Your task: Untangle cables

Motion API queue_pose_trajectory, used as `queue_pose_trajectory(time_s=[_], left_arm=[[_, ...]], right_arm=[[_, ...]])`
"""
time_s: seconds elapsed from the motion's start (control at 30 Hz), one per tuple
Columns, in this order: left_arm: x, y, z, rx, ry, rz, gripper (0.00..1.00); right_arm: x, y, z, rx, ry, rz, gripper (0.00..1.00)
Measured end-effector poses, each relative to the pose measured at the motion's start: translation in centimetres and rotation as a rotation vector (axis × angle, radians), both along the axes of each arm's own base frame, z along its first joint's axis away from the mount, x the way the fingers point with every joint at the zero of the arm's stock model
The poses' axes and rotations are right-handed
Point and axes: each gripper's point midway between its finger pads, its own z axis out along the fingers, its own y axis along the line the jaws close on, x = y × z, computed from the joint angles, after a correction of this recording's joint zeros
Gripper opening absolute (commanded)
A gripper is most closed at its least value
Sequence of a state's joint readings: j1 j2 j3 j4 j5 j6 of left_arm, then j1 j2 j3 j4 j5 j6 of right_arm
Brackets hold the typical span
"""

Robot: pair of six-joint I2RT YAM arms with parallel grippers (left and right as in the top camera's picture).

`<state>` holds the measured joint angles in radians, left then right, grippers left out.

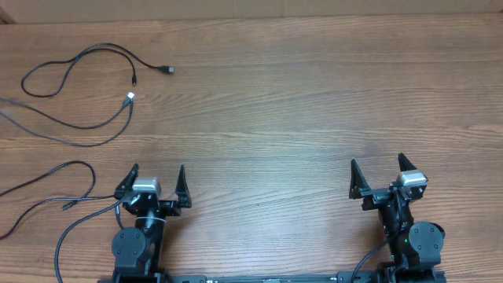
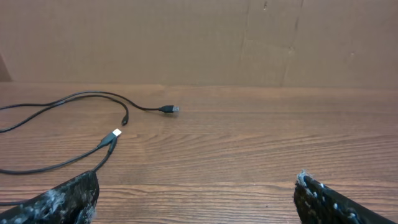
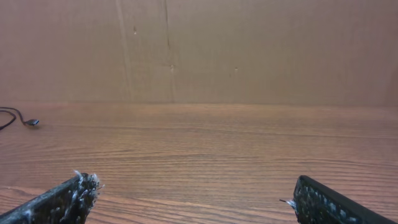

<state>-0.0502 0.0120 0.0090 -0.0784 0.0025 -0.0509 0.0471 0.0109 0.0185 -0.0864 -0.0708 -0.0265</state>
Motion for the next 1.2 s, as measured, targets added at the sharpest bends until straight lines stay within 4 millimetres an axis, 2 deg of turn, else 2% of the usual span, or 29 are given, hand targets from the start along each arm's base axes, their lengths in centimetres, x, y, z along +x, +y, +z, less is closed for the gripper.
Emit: queue_pose_trajectory(time_s=[1.2], left_arm=[[0.02,0.60,0.01,0.033,-0.002,0.022,1.00]], right_arm=[[0.00,0.00,0.01,0.000,0.000,0.000,1.00]])
